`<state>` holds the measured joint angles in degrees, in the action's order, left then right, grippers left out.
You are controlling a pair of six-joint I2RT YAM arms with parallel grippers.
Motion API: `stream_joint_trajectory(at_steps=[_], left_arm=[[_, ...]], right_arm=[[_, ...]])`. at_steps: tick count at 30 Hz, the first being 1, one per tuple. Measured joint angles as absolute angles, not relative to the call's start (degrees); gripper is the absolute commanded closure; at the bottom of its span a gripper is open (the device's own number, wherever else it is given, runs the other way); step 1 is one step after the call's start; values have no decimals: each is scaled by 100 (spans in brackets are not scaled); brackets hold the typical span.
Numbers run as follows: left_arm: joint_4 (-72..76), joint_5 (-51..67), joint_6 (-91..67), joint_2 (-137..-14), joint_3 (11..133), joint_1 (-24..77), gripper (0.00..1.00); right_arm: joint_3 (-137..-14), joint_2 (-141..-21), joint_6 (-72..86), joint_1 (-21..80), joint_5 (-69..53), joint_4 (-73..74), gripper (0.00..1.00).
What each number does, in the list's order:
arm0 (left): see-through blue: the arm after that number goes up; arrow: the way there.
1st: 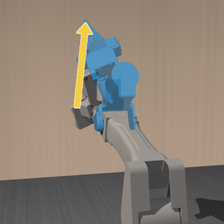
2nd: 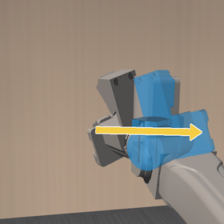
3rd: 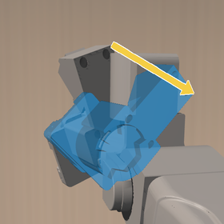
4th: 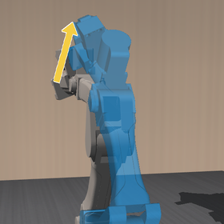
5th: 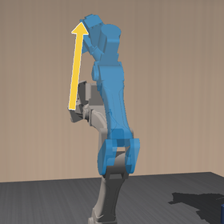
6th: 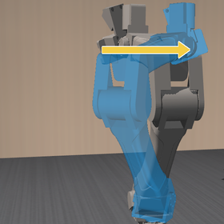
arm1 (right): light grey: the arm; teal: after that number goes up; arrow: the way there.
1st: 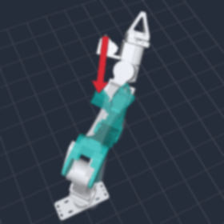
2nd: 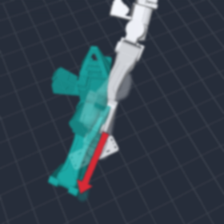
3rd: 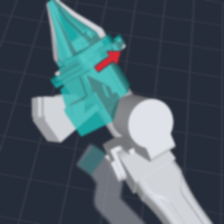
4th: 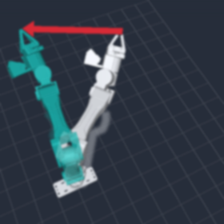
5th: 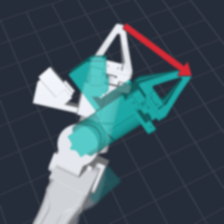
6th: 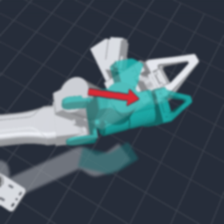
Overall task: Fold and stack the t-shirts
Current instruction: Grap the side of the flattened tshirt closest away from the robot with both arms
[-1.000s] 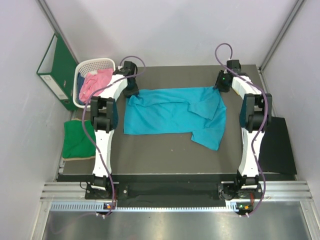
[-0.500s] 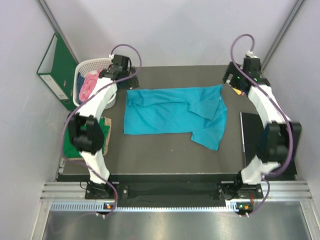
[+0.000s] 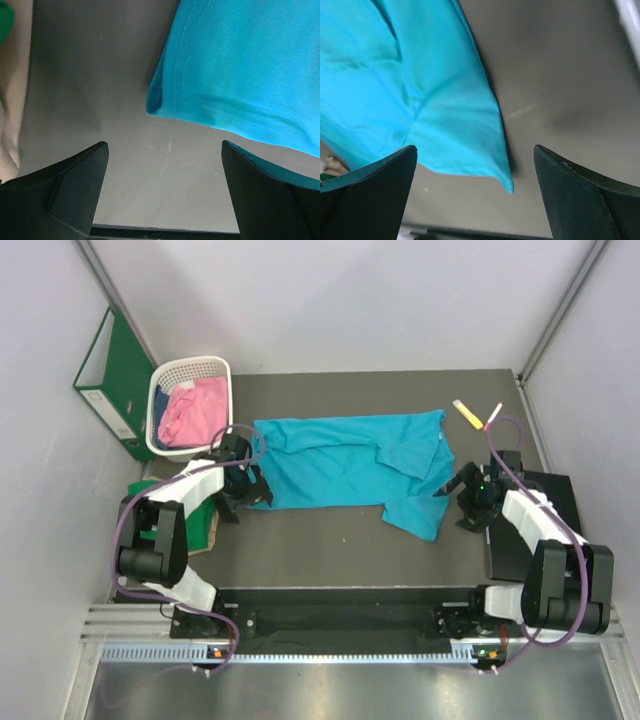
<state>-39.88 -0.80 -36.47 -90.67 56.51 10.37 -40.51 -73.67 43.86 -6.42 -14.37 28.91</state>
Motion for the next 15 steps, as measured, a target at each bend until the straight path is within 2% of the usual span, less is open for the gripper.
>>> stream_joint_trajectory(at_steps=[7, 9, 11, 12, 15], left_arm=[[-3627, 342, -4147, -8842, 5509, 773, 1], [-3557, 438, -4246, -8882, 5509, 714, 1], [-3507, 510, -4324, -8954, 5511, 683, 1], [-3465, 530, -4353, -9011, 5516, 676, 1], [-3385, 558, -4405, -9225, 5568, 668, 1]], right_arm=[[-3483, -7076, 4952, -716, -2134, 2888, 5], [-3223, -7067, 5120, -733, -2338, 2829, 12], [-2939, -7089, 5312, -757, -2615, 2792, 12], [-2858, -7094, 5411, -768, -2759, 2768, 19], [-2648, -7142, 5647, -770, -3133, 2561, 29]])
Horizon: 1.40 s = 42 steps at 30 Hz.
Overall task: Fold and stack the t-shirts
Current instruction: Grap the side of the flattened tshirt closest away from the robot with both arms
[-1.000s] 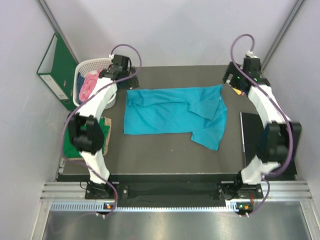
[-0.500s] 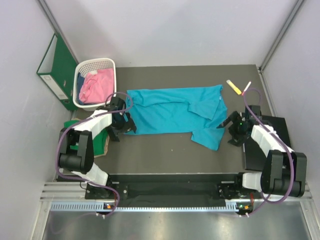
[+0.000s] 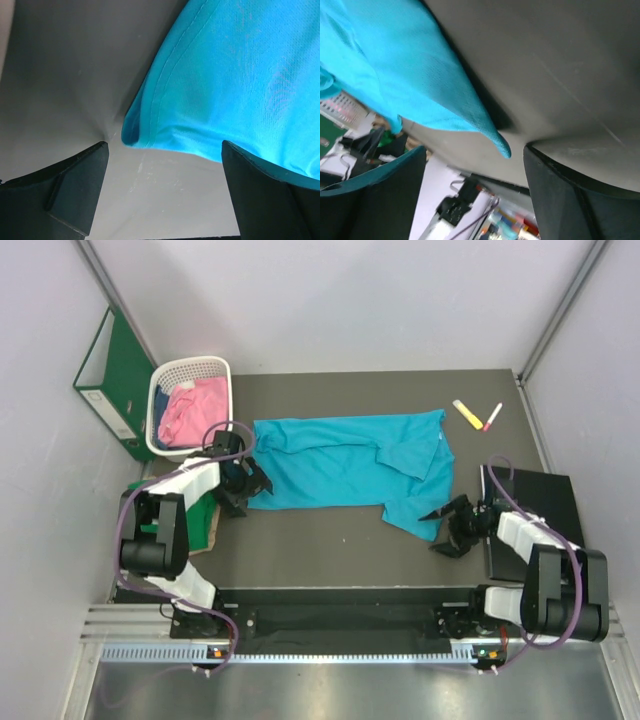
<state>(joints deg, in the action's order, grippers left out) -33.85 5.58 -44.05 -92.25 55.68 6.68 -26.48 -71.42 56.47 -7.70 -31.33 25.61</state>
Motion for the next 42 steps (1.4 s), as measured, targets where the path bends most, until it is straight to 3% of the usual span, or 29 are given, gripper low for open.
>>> stream_joint_trajectory(at_steps=[3, 5, 17, 18, 23, 27, 28, 30, 32, 42], left_arm=[[-3336, 580, -4445, -9413, 5651, 668, 1], [-3330, 580, -4466, -9491, 5710, 668, 1], [-3295, 530, -4471, -9555, 5927, 637, 2], [-3295, 519, -4471, -9555, 5927, 633, 2], [-3299, 484, -4486, -9577, 5937, 631, 4], [-3301, 375, -4486, -9717, 6042, 628, 7], [-3319, 338, -4482, -9747, 6080, 628, 10], [-3323, 287, -4460, -9793, 6160, 628, 52], [-3315, 231, -4445, -9806, 6217, 628, 100], [-3496, 209, -4226, -9924, 6412, 631, 100]], right_arm=[[-2528, -7269, 5765, -775, -3345, 2399, 49], [-2517, -7343, 5721, -764, -3332, 2265, 54], [-2932, -7669, 5441, -768, -2895, 2563, 58], [-2978, -7695, 5395, -768, -2853, 2633, 69], [-3057, -7846, 5155, -788, -2692, 2749, 100], [-3177, -8005, 4993, -794, -2622, 2744, 100], [-3201, -8029, 4960, -797, -2617, 2742, 100], [-3208, -8034, 4921, -797, -2620, 2735, 100], [-3223, -8034, 4899, -797, -2615, 2746, 100], [-3500, -7826, 4807, -803, -2532, 2923, 100]])
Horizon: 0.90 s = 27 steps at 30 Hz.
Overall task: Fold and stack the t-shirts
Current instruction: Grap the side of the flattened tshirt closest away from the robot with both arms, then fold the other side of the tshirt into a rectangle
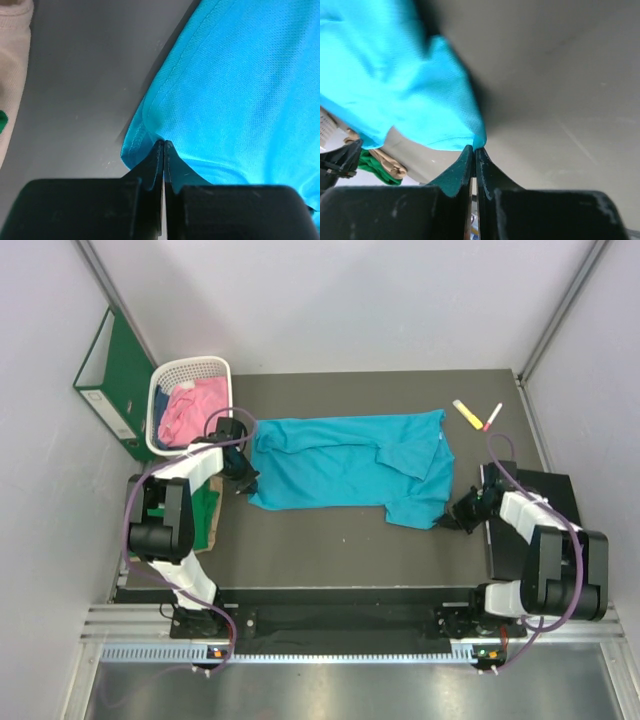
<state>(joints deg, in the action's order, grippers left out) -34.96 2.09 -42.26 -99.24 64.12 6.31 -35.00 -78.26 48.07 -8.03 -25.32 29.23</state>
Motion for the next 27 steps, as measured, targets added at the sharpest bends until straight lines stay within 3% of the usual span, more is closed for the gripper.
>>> stream_joint_trajectory(at_steps=[15, 27], left_arm=[[-3920, 279, -4080, -9817, 7780, 530, 100], [-3970, 534, -4080, -10827, 9043, 366, 100]], right_arm=[[-4897, -7616, 4174, -801, -2541, 2910, 100], [-6849, -9413, 3459, -799, -2779, 2464, 100]])
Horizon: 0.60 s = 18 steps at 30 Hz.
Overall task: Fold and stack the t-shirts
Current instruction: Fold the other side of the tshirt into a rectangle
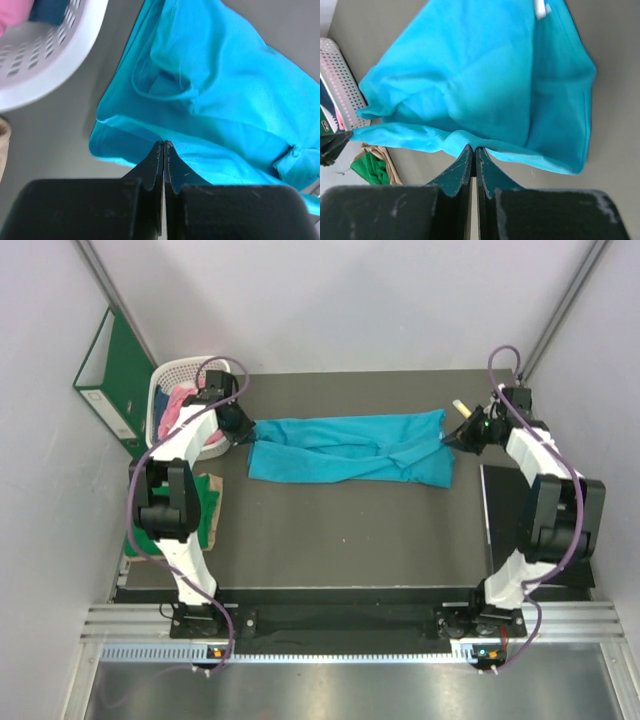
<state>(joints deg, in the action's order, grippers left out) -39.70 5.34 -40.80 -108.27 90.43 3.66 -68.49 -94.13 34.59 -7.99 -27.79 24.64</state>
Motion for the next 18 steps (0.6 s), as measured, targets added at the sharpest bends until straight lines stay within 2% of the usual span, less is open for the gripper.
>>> stream_joint_trajectory(at_steps=[9, 18], left_arm=[[-4049, 561, -4077, -11598, 9771, 318, 100], [-4110, 537, -4077, -12099, 10151, 272, 100]], right_arm=[[-8298, -10844, 3245, -762, -3094, 2333, 100], [-9144, -11684, 3312, -762, -3312, 2182, 100]])
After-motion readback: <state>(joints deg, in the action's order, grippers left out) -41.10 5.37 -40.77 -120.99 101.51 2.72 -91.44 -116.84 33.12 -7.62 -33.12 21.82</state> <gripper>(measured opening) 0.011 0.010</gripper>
